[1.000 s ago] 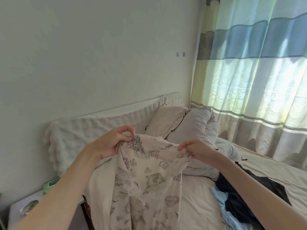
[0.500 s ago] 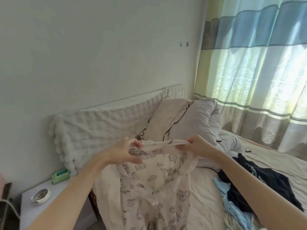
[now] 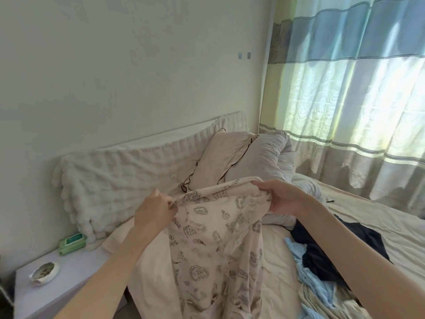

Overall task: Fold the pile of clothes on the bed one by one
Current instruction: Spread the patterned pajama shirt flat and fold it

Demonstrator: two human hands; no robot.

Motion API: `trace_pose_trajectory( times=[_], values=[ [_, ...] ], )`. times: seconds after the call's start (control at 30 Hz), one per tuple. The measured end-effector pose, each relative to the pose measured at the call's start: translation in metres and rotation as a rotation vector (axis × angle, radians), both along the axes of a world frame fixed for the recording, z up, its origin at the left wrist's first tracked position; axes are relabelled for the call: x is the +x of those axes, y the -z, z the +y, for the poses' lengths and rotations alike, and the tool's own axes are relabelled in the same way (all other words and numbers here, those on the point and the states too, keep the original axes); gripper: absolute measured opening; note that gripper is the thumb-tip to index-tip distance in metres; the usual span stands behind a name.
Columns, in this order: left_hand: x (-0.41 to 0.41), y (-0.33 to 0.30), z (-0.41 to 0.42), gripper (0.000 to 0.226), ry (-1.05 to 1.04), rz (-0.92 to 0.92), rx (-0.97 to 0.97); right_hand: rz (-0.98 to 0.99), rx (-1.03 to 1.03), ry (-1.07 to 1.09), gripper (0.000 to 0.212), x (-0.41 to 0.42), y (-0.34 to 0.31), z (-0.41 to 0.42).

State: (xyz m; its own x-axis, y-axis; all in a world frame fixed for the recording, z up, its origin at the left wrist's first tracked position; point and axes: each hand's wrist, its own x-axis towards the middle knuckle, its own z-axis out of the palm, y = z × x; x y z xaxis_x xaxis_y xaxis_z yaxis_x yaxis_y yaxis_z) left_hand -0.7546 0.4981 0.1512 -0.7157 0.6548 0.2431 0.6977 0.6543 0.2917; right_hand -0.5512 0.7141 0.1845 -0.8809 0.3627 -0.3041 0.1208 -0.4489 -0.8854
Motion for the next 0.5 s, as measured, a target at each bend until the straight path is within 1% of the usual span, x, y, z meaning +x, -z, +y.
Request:
trace_pose_trajectory(
  times=[0.03, 0.07, 0.1, 0.17, 0.2, 0.23, 0.27, 0.33, 0.4, 0.43, 0.47, 0.5],
  values=[
    [-0.001, 0.006, -0.003, 0.039, -0.031, -0.037, -0.006, 0.032, -0.034, 0.000, 0.019, 0.004, 0.001, 0.001],
    [-0.002, 0.012, -0.008, 0.047, -0.056, -0.154, 0.051, 0.070, -0.052, -0.007, 0.025, 0.009, 0.004, 0.003],
    [-0.003, 0.017, -0.011, 0.047, -0.067, -0.335, 0.180, 0.098, -0.053, -0.013, 0.032, 0.014, 0.008, 0.005],
    [0.001, 0.022, -0.012, 0.032, -0.052, -0.783, 0.481, 0.108, -0.024, -0.002, 0.038, 0.019, 0.024, 0.005],
    [0.004, 0.023, -0.011, 0.022, -0.049, -0.956, 0.570, 0.099, 0.003, 0.024, 0.038, 0.020, 0.034, 0.004],
    [0.006, 0.023, -0.010, 0.017, -0.048, -1.071, 0.625, 0.072, 0.051, 0.067, 0.037, 0.020, 0.043, 0.002],
    [0.006, 0.024, -0.007, 0.015, -0.044, -1.148, 0.664, 0.020, 0.126, 0.121, 0.034, 0.021, 0.051, 0.001],
    [0.009, 0.023, -0.005, 0.018, -0.014, -1.259, 0.712, -0.175, 0.348, 0.200, 0.020, 0.023, 0.066, -0.005],
    [0.009, 0.025, -0.003, 0.021, 0.025, -1.272, 0.703, -0.382, 0.547, 0.245, 0.013, 0.026, 0.083, -0.007],
    [0.010, 0.025, -0.001, 0.022, 0.046, -1.255, 0.681, -0.433, 0.566, 0.275, 0.012, 0.026, 0.090, -0.007],
    [0.012, 0.025, 0.000, 0.023, 0.059, -1.232, 0.659, -0.444, 0.515, 0.306, 0.008, 0.028, 0.096, -0.006],
    [0.013, 0.025, 0.001, 0.023, 0.063, -1.211, 0.644, -0.412, 0.366, 0.327, 0.006, 0.029, 0.101, -0.005]
  ],
)
